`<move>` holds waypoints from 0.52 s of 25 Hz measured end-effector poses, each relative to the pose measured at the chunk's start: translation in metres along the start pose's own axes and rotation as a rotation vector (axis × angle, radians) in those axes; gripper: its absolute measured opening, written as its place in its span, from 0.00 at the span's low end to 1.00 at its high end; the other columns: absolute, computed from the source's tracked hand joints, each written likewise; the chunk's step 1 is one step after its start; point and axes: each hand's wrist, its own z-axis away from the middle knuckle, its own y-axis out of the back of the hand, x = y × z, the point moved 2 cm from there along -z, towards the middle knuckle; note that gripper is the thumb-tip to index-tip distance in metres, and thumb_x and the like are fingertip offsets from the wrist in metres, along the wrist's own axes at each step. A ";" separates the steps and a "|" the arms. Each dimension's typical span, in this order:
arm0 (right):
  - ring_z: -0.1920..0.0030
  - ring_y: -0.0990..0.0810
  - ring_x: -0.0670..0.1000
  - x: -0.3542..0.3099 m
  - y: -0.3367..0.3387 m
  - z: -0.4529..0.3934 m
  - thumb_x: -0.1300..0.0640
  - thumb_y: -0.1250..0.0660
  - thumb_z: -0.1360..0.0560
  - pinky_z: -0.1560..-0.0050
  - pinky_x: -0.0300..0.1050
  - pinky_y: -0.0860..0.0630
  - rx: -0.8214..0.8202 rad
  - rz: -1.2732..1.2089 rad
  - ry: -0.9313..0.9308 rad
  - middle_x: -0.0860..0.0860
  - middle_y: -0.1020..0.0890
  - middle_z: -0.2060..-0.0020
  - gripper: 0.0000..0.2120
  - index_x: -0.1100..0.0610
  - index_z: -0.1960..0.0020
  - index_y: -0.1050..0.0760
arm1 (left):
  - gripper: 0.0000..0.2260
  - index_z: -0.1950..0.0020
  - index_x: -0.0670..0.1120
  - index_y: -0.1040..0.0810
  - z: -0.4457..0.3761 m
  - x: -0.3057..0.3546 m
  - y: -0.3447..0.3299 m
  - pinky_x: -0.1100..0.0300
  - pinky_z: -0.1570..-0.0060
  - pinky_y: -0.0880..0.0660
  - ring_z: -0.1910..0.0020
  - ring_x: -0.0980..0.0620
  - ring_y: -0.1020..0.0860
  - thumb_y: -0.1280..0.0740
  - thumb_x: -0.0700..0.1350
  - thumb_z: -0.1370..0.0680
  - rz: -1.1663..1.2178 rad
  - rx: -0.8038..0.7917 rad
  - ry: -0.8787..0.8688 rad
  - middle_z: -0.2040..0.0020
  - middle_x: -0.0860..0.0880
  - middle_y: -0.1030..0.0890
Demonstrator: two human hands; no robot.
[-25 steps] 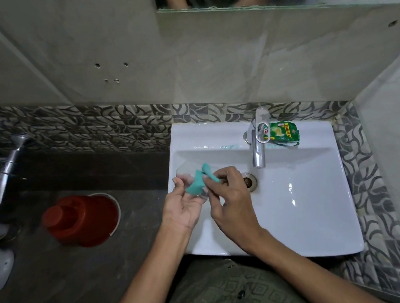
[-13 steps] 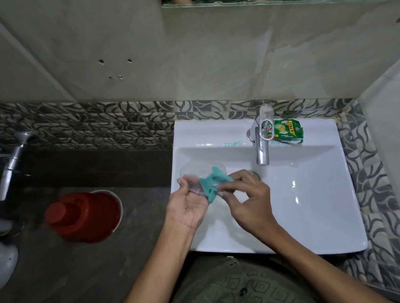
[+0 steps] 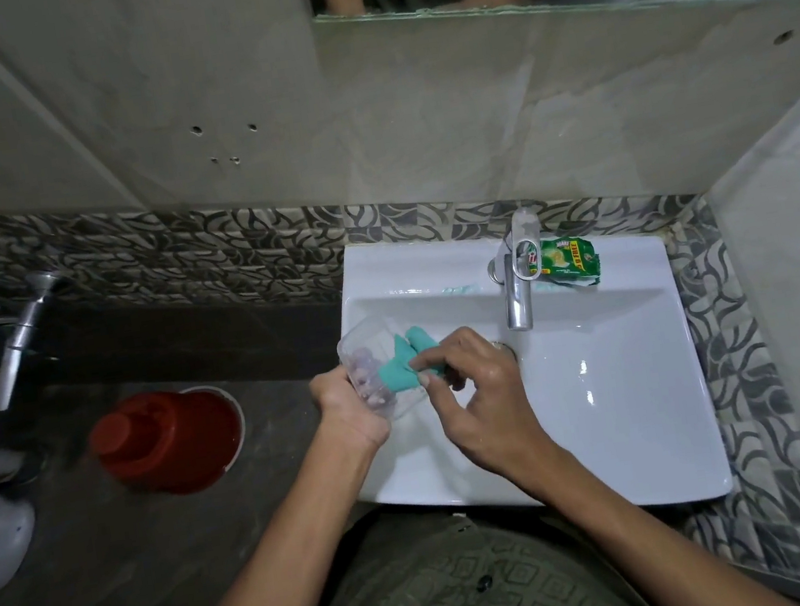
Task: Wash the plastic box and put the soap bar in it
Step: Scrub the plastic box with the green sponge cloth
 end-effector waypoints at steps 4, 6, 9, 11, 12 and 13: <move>0.55 0.25 0.53 -0.014 -0.002 -0.017 0.67 0.30 0.27 0.56 0.45 0.27 -0.059 0.164 0.081 0.54 0.23 0.59 0.06 0.61 0.51 0.17 | 0.21 0.70 0.44 0.18 0.003 -0.022 -0.007 0.66 0.77 0.31 0.76 0.52 0.23 0.45 0.39 0.22 -0.279 0.070 -0.193 0.71 0.49 0.22; 0.54 0.25 0.56 -0.024 -0.009 -0.032 0.65 0.32 0.27 0.55 0.52 0.26 -0.091 0.254 0.074 0.57 0.23 0.58 0.06 0.62 0.52 0.18 | 0.22 0.66 0.45 0.18 0.006 -0.029 -0.015 0.64 0.76 0.26 0.74 0.51 0.19 0.48 0.40 0.21 -0.213 0.013 -0.161 0.73 0.48 0.20; 0.57 0.26 0.59 -0.030 -0.018 -0.016 0.64 0.34 0.30 0.58 0.56 0.27 -0.230 0.344 0.205 0.59 0.24 0.58 0.06 0.63 0.54 0.20 | 0.19 0.70 0.47 0.25 0.001 -0.015 -0.015 0.60 0.72 0.26 0.72 0.48 0.24 0.47 0.43 0.22 -0.127 -0.064 -0.162 0.75 0.47 0.25; 0.59 0.26 0.57 -0.022 -0.008 0.002 0.65 0.32 0.31 0.58 0.54 0.28 -0.242 0.277 0.225 0.57 0.24 0.60 0.05 0.62 0.55 0.21 | 0.15 0.75 0.47 0.33 0.003 -0.009 -0.011 0.62 0.75 0.32 0.74 0.49 0.32 0.42 0.40 0.28 -0.152 -0.042 -0.197 0.74 0.47 0.33; 0.59 0.26 0.55 -0.018 -0.003 0.005 0.66 0.32 0.31 0.58 0.53 0.28 -0.206 0.202 0.178 0.55 0.24 0.61 0.05 0.61 0.55 0.21 | 0.11 0.73 0.45 0.35 0.004 -0.011 -0.008 0.62 0.74 0.35 0.73 0.49 0.35 0.41 0.39 0.30 -0.170 -0.039 -0.192 0.72 0.47 0.37; 0.60 0.26 0.53 -0.014 0.002 0.003 0.66 0.32 0.30 0.59 0.51 0.27 -0.149 0.123 0.110 0.53 0.23 0.61 0.05 0.60 0.56 0.21 | 0.06 0.69 0.43 0.33 0.006 -0.015 -0.007 0.60 0.72 0.37 0.72 0.48 0.37 0.40 0.39 0.31 -0.210 -0.055 -0.180 0.70 0.46 0.37</move>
